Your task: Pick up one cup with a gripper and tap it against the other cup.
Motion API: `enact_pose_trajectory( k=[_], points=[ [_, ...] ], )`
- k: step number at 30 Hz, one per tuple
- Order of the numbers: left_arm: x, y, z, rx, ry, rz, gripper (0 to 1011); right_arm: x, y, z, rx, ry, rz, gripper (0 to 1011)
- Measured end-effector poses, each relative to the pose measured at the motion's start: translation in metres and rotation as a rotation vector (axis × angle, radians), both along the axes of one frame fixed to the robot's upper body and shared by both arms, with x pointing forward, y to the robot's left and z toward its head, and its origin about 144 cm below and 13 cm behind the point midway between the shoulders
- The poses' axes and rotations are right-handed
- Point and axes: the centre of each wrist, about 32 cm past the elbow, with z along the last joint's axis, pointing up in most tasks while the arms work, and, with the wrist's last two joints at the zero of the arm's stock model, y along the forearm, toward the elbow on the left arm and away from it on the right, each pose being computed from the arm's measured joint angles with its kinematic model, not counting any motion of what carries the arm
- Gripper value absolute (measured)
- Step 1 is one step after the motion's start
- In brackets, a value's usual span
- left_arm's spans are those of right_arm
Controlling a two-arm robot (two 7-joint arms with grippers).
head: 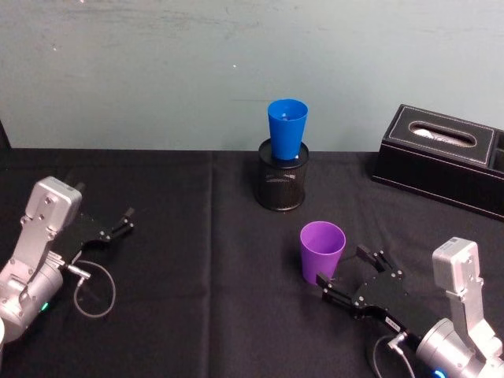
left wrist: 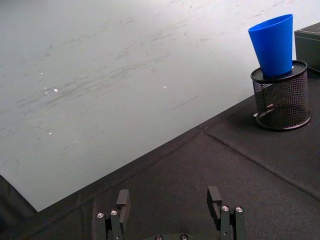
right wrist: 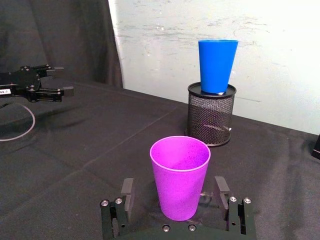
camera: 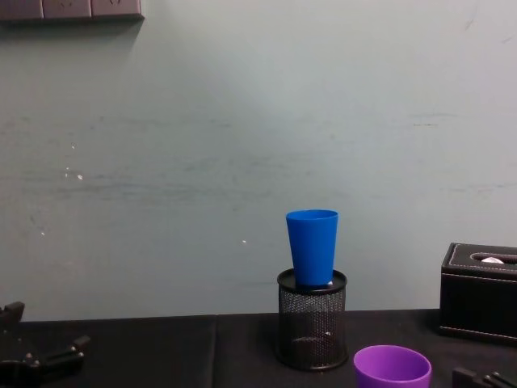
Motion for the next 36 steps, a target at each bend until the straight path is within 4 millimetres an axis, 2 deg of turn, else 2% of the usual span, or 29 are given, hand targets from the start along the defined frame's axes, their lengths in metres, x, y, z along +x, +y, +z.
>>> enact_pose_trajectory(
  k=[24,36],
  points=[
    [0.000,0.000,0.000,0.000,0.000,0.000,1011,0.002,0.002,-0.001,0.001,-0.001,0.005,1000],
    [0.000,0.000,0.000,0.000,0.000,0.000,1011,0.015,0.004,-0.003,-0.002,-0.009,0.008,1000]
  ],
)
